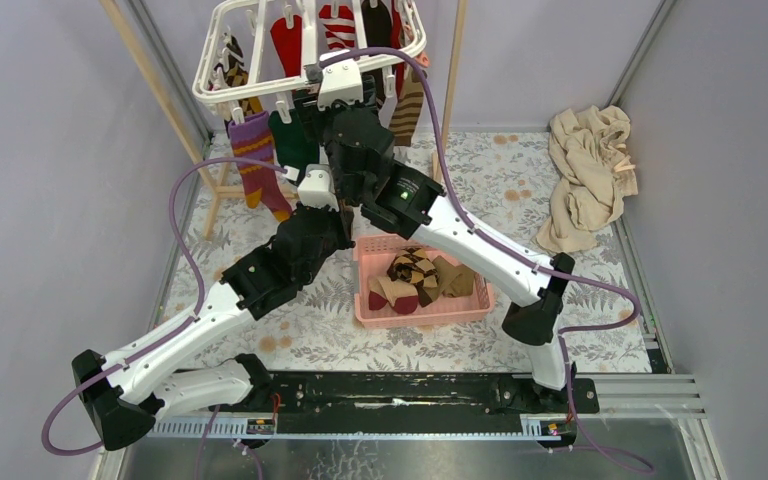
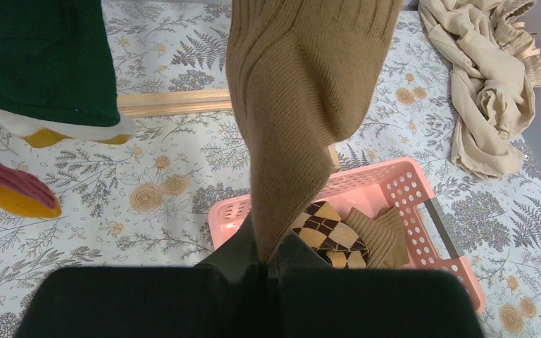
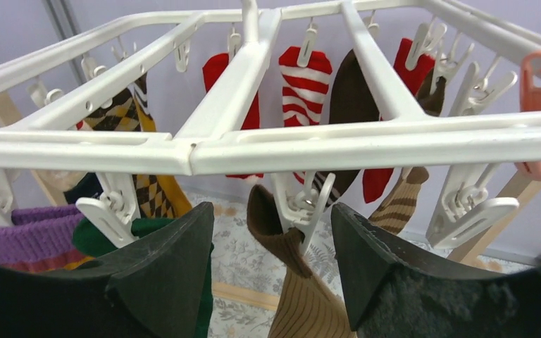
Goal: Remove the socks clipped to the hanger
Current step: Remove the sock from the hanger.
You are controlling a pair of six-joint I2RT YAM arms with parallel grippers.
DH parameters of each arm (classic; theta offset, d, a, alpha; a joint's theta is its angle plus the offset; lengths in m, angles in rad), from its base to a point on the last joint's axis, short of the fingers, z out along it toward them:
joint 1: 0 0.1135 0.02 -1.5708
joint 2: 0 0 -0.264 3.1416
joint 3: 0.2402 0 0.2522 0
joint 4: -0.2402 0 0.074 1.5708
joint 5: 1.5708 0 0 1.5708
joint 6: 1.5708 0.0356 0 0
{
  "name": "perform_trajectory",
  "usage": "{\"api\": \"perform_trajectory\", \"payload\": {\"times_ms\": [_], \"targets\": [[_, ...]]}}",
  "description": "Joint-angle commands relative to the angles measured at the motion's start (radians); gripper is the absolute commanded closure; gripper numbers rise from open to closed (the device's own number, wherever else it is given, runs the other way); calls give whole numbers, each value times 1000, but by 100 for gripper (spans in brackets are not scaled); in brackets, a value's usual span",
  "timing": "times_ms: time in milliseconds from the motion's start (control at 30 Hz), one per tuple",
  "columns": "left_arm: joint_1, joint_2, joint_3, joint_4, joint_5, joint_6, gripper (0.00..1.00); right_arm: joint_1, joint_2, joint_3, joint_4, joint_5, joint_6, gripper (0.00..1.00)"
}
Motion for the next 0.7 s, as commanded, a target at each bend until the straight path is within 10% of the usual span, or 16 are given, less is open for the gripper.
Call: {"api": "perform_trajectory", "payload": {"times_ms": [0,667], "targets": [[2,-2,11,44,2,21,100,8,-36,-24,152,58,-64,32],[2,19,13,48,9,21,100,-129,-82,-25,7,-77,104,40]]}}
